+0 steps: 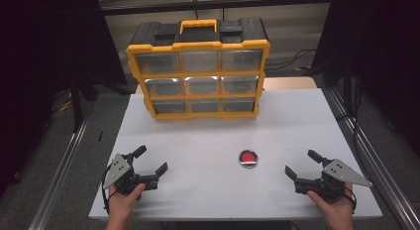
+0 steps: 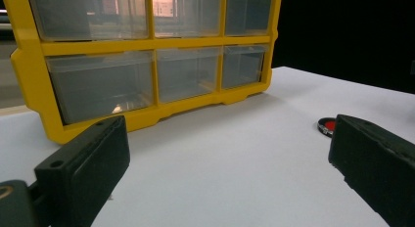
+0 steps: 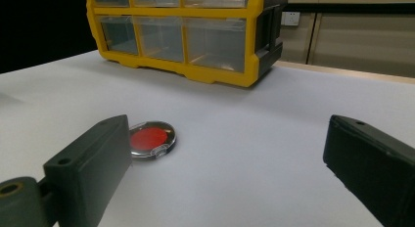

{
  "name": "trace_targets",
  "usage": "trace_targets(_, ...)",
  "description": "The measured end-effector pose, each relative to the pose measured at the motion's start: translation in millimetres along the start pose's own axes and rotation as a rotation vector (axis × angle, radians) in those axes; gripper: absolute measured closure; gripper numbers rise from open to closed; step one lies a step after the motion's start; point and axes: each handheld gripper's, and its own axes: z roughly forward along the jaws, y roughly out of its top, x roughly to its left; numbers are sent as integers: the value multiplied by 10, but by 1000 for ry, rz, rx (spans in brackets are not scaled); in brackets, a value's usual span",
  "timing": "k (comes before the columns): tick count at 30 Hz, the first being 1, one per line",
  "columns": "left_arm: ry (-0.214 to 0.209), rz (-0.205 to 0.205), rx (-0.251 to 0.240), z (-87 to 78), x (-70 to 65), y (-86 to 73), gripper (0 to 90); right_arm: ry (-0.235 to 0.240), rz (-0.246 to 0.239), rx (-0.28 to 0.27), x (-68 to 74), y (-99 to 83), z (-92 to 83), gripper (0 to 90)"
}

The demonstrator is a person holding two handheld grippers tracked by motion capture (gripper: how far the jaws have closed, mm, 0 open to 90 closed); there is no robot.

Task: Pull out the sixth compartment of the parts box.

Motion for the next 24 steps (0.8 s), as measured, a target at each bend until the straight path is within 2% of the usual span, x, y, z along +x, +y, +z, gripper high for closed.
trace_targets(1, -10, 44, 30, -22, 33, 6, 19, 3, 1, 0, 4, 0, 2, 36)
trace_targets(2, -5, 54, 34, -26, 39, 8, 19, -1, -1, 3, 7, 2, 3, 35)
trace_targets(6, -6, 49, 33, -29, 34, 9, 19, -7, -3, 7, 20, 6, 23, 31)
trace_targets(10, -5, 38, 29, -21, 35, 11, 19, -14, 18, 7, 46, 24, 60, 30)
trace_targets(12, -7, 50, 38, -27, 41, 12, 19, -19, 21, 4, 62, 37, 80, 28)
trace_targets(14, 2, 26, 17, -16, 27, 8, 19, -20, 29, 3, 87, 60, 112, 28)
trace_targets(16, 4, 28, 19, -20, 29, 8, 19, -32, 16, 2, 108, 79, 144, 28)
trace_targets(17, 0, 16, 18, -19, 22, 6, 19, -32, 16, 2, 108, 79, 144, 28)
trace_targets(18, -1, 20, 20, -21, 24, 7, 19, -35, -7, -3, 130, 100, 182, 28)
trace_targets(24, 3, 17, 12, -7, 25, 5, 18, -37, -13, 11, 167, 124, 253, 28)
